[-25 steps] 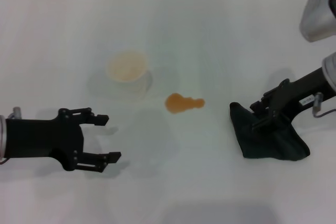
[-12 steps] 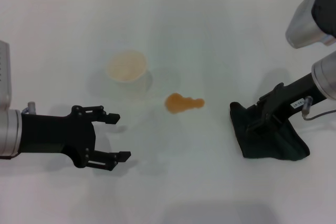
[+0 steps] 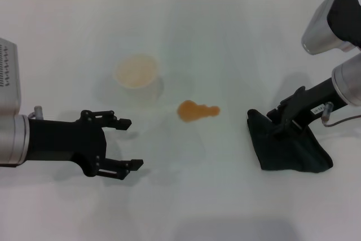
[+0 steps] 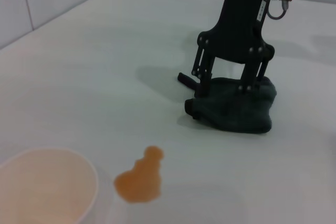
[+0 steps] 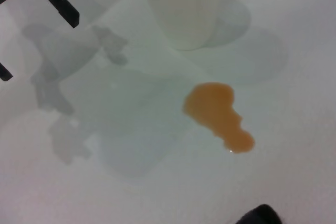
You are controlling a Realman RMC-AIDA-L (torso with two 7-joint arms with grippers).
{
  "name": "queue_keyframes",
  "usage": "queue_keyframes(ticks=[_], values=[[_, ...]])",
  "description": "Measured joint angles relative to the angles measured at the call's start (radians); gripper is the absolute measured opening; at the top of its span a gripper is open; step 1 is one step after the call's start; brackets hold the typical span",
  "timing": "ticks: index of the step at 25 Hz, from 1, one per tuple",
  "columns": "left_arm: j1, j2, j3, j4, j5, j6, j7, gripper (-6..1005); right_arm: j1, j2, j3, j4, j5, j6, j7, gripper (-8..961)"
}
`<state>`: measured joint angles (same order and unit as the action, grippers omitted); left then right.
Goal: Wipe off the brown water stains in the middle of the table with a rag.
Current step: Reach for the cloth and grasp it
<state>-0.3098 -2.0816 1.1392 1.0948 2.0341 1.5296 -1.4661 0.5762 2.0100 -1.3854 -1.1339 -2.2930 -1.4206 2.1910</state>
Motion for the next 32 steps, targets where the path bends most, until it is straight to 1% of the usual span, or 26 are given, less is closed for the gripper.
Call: queue_keyframes(ticks=[6,16,22,32], values=[[-0.003,-0.001,0.009,0.0,0.007,-0.011,0.0,881,0.004,0.0,0.005,0.0,-0.004,0.0,-0.003,573],[-0.007,0.0,0.034,0.0,0.006,-0.034,-0.001,881,0.012,0.002,-0.05,0.02,-0.007,0.002,-0.005,570],[-0.006,-0.002,0.039,0.0,0.007,-0.034,-0.002,881,0.011,0.002,-0.051,0.028,-0.008,0.005,-0.002,568],[-0.004,-0.001,0.044,0.0,0.002,-0.034,-0.004,881,0.007,0.003,-0.057,0.033,-0.031,0.002,0.0,267]])
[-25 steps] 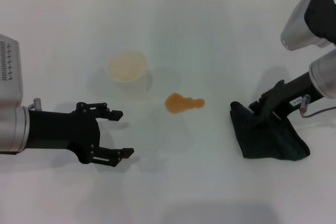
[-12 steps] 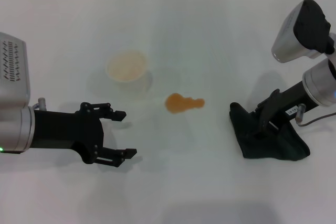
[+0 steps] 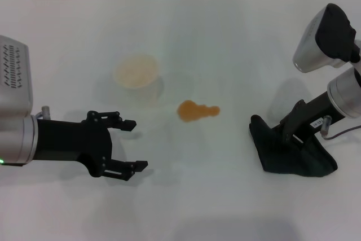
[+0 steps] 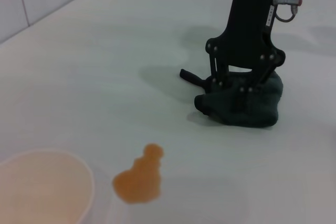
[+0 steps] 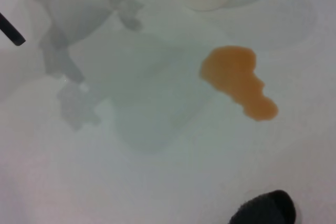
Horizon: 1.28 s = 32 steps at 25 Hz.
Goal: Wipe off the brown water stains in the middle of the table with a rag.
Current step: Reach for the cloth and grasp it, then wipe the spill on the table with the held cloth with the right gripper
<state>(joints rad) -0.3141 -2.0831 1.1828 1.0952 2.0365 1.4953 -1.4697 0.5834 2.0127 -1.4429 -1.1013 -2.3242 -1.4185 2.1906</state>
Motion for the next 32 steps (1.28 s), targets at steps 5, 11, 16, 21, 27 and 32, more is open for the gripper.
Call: queue_keyframes(ticks=[5,11,16,21,27,32], values=[[0.0,0.0,0.006,0.0,-0.002,0.003,-0.001,881,0.009,0.0,0.0,0.0,0.001,0.003,-0.001,164],[0.0,-0.001,0.007,0.0,-0.007,0.012,-0.001,881,0.061,0.003,-0.022,0.01,0.011,0.071,-0.009,115],[0.007,-0.002,0.008,-0.005,-0.013,0.013,-0.001,881,0.206,0.007,-0.069,0.134,0.012,0.191,-0.013,99],[0.01,-0.002,0.008,-0.022,-0.014,0.013,-0.001,881,0.335,0.013,-0.119,0.293,0.034,0.351,-0.035,93],[0.012,-0.002,0.007,-0.026,-0.018,0.012,-0.003,881,0.377,0.015,-0.21,0.369,0.11,0.459,-0.047,93],[0.005,-0.001,0.007,-0.026,-0.03,0.004,-0.003,881,0.362,0.015,-0.32,0.355,0.219,0.459,-0.048,93]])
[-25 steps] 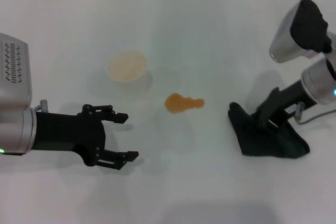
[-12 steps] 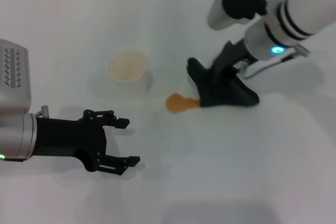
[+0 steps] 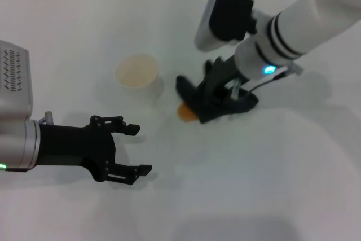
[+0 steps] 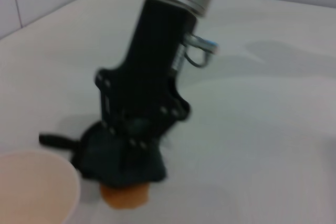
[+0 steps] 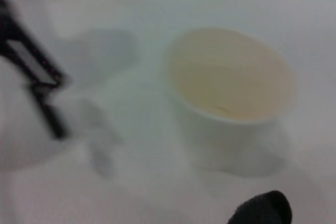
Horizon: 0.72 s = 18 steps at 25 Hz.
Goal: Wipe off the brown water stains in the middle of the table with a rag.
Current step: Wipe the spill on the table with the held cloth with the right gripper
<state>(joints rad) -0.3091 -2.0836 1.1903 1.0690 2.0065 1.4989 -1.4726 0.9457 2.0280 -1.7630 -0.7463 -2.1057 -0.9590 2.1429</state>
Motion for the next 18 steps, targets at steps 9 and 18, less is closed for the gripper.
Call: queue_keyframes(ticks=[9,18], values=[[-0.008,0.001,0.0,0.0,0.0,-0.01,0.0,881,-0.006,0.0,-0.172,-0.063,0.15,-0.008,0.0,92],[-0.019,0.002,0.0,-0.033,0.0,-0.015,0.004,881,0.016,-0.008,-0.13,0.025,0.084,0.124,-0.012,92]])
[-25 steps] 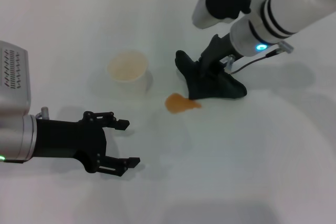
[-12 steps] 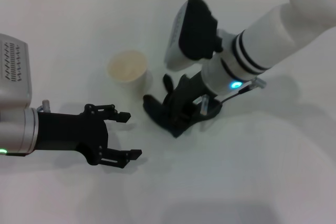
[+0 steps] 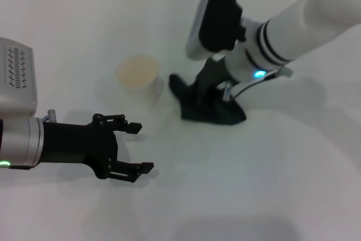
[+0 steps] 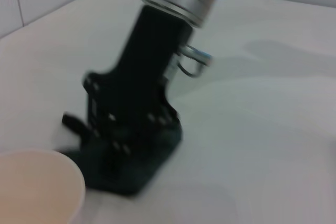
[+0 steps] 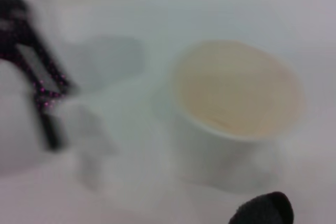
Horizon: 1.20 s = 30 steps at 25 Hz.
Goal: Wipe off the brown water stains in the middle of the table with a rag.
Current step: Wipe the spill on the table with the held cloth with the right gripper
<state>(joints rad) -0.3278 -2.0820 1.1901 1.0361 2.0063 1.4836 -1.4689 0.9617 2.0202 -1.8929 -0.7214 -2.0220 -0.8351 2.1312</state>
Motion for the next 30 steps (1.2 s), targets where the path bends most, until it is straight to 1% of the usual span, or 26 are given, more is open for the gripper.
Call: queue_keyframes(ticks=[2,6,8,11,12,13,16,19,22,25,29,30], values=[[-0.001,0.0,-0.001,0.0,0.0,-0.001,0.0,881,0.004,0.001,0.091,0.03,-0.097,0.022,0.0,92],[-0.001,0.0,-0.003,0.0,0.0,-0.002,0.001,881,0.003,-0.002,0.129,0.035,-0.12,0.03,-0.001,92],[-0.002,0.0,-0.003,-0.001,0.0,-0.01,0.0,881,0.003,-0.002,0.131,0.034,-0.121,0.024,-0.001,92],[-0.003,-0.001,-0.002,-0.001,0.0,-0.018,-0.001,881,0.004,0.006,0.093,0.02,-0.109,-0.01,0.0,91],[-0.003,-0.001,-0.001,-0.001,0.0,-0.019,-0.002,881,0.005,0.007,0.037,0.003,-0.071,-0.026,0.002,91],[-0.003,-0.001,-0.001,-0.001,0.0,-0.02,-0.002,881,0.005,0.007,0.037,0.003,-0.071,-0.026,0.002,91],[-0.004,-0.001,-0.001,-0.001,0.0,-0.021,-0.003,881,0.003,0.007,-0.032,-0.034,-0.011,-0.056,0.004,90],[-0.004,-0.001,-0.001,-0.002,0.0,-0.021,-0.003,881,-0.019,0.008,-0.066,-0.099,0.03,-0.121,0.003,90],[-0.003,-0.001,-0.001,-0.002,0.0,-0.021,-0.002,881,-0.048,0.008,-0.077,-0.154,0.042,-0.162,0.004,89],[-0.003,0.0,-0.001,-0.002,-0.001,-0.021,-0.002,881,-0.069,0.008,-0.075,-0.184,0.041,-0.171,0.003,88],[-0.004,0.0,-0.001,-0.003,-0.001,-0.021,-0.001,881,-0.064,0.006,-0.067,-0.141,0.006,-0.1,-0.001,88],[-0.003,0.0,-0.001,-0.003,-0.001,-0.021,0.0,881,-0.064,0.006,-0.067,-0.141,0.006,-0.1,-0.001,88]])
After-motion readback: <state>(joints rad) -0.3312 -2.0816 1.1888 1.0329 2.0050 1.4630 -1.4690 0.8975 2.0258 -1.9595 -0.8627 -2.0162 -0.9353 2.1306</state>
